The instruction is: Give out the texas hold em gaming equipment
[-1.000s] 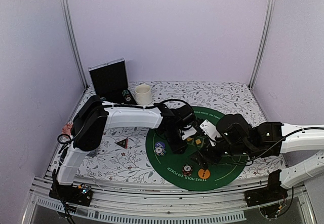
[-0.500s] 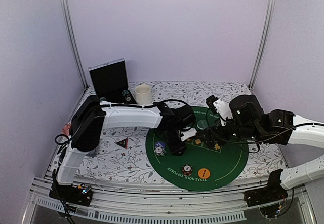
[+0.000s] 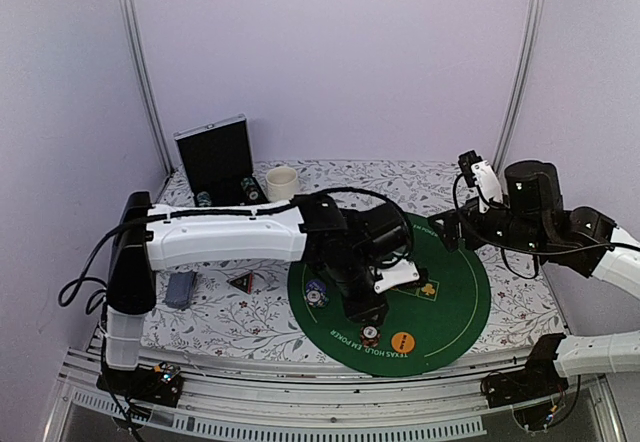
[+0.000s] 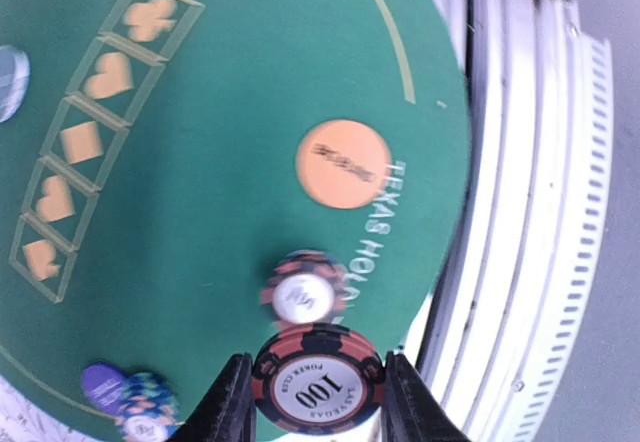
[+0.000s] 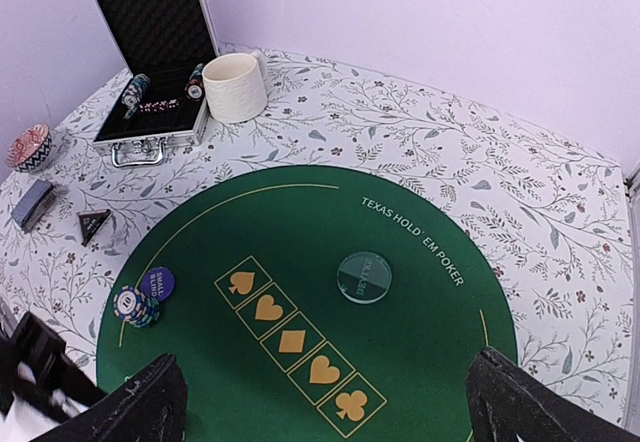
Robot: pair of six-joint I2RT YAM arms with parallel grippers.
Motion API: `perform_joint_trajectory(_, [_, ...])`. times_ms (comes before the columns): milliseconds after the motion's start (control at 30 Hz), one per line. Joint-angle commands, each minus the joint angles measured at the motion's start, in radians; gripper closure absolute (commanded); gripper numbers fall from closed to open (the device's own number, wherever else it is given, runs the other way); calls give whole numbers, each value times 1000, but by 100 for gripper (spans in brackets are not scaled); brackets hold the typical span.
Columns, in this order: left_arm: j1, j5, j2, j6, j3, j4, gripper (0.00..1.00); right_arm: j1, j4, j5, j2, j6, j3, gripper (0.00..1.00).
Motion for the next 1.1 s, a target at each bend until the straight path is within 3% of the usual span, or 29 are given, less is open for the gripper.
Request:
perform_joint_trajectory(0, [-61, -58, 77, 7, 38, -94, 88, -9, 26, -34, -22, -17, -46, 1])
perform_joint_trajectory(400, [-66, -127, 172, 32, 95, -79, 83, -11, 63, -76, -26, 8, -106, 1])
perform_joint_trajectory(1067, [-34, -146, 202, 41, 99, -44, 74, -11, 89, -131, -15, 7, -127, 1])
